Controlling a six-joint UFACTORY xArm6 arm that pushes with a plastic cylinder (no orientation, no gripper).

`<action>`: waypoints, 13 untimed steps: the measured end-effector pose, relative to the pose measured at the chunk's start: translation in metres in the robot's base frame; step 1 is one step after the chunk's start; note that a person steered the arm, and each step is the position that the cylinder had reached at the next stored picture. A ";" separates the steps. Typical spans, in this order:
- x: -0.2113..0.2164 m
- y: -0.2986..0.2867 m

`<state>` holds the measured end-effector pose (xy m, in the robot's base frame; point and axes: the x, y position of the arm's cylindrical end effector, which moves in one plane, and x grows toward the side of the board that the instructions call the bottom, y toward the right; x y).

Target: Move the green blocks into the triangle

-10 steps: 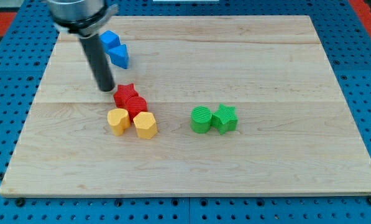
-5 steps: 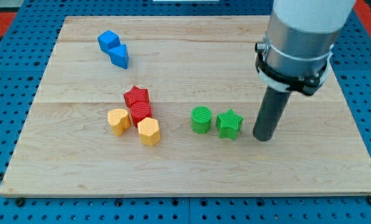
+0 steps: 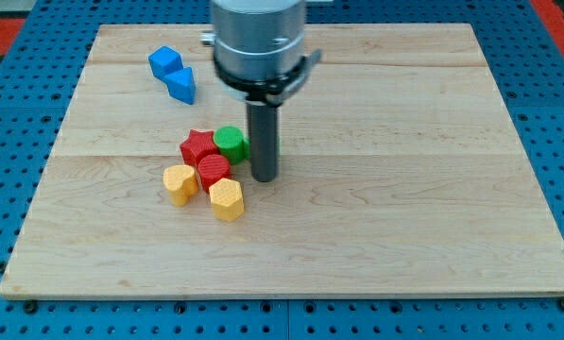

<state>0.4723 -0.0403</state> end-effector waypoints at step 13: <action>-0.154 -0.028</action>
